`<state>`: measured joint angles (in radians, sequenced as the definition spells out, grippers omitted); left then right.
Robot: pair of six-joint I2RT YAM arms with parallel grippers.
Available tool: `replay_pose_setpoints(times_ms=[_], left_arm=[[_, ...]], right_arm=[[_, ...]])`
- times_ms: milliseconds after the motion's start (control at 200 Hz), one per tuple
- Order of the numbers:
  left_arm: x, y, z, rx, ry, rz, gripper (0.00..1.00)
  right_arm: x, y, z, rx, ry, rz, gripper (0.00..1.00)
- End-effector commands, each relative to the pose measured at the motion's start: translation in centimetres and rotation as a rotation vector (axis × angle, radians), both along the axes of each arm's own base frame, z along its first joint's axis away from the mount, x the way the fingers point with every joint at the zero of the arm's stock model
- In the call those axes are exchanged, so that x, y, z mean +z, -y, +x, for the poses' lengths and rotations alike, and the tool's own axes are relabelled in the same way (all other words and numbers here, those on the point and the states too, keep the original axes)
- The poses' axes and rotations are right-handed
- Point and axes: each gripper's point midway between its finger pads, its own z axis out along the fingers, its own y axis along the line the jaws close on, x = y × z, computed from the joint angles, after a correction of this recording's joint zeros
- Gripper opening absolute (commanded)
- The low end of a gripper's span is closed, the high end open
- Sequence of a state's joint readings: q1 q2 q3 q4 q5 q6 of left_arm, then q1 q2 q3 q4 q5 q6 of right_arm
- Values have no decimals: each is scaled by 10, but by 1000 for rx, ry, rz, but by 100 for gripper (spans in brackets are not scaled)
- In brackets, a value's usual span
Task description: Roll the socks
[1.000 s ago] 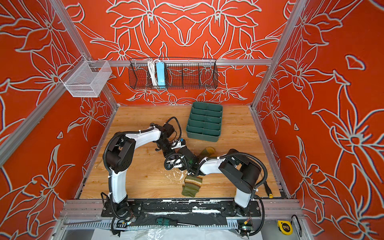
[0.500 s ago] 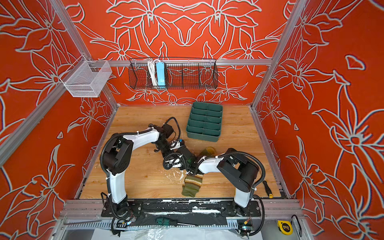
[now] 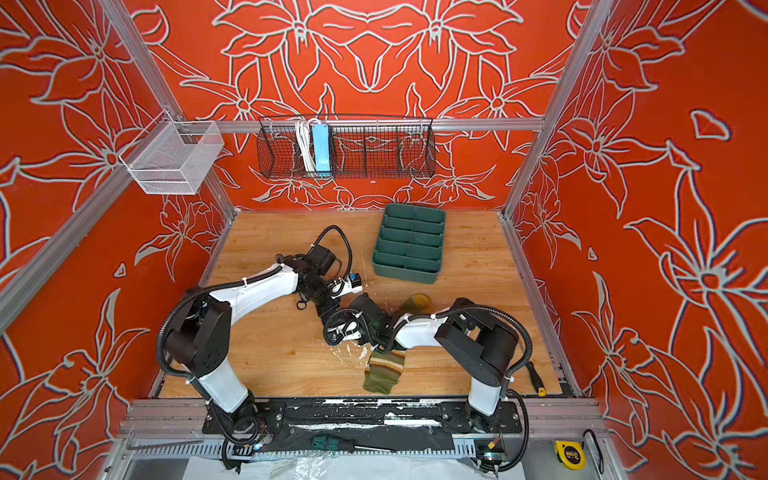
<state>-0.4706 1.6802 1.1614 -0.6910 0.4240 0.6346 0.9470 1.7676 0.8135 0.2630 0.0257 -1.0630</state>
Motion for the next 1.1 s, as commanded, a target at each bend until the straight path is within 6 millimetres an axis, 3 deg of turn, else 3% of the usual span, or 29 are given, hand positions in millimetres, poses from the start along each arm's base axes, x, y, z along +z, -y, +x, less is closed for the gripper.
replay_pose_setpoints(times_ms=[0,75,155,240,330,450,515,606,711,801,931,1091], left_arm=[[22,4,-9,3,97,-51,99],[35,-13,15,104,294,-11,99],[56,-45,46,273,528,85,99],[93,-88,73,448,790,215,99],[139,-124,79,566,985,321,99],[198,-141,59,627,1112,258,99],[225,-134,33,579,1128,117,99],[242,-108,-16,386,1091,-99,99],[235,-69,-86,22,1017,-303,99],[224,-56,-117,-92,890,-381,99],[186,-52,-121,-141,743,-305,98],[129,-42,-111,-287,802,-104,97]], right_arm=[[-51,45,-24,-64,-169,-199,0],[-50,47,-28,-63,-197,-212,0],[-48,48,-33,-68,-258,-238,0],[-48,53,-46,-73,-376,-293,0],[-47,56,-57,-86,-497,-365,0],[-42,54,-65,-106,-628,-399,0],[-37,52,-67,-115,-683,-408,0],[-30,49,-66,-122,-748,-408,0],[-23,47,-63,-135,-820,-395,0],[-20,46,-57,-158,-897,-384,0],[-20,45,-47,-188,-999,-376,0],[-24,51,-37,-217,-1068,-412,0]])
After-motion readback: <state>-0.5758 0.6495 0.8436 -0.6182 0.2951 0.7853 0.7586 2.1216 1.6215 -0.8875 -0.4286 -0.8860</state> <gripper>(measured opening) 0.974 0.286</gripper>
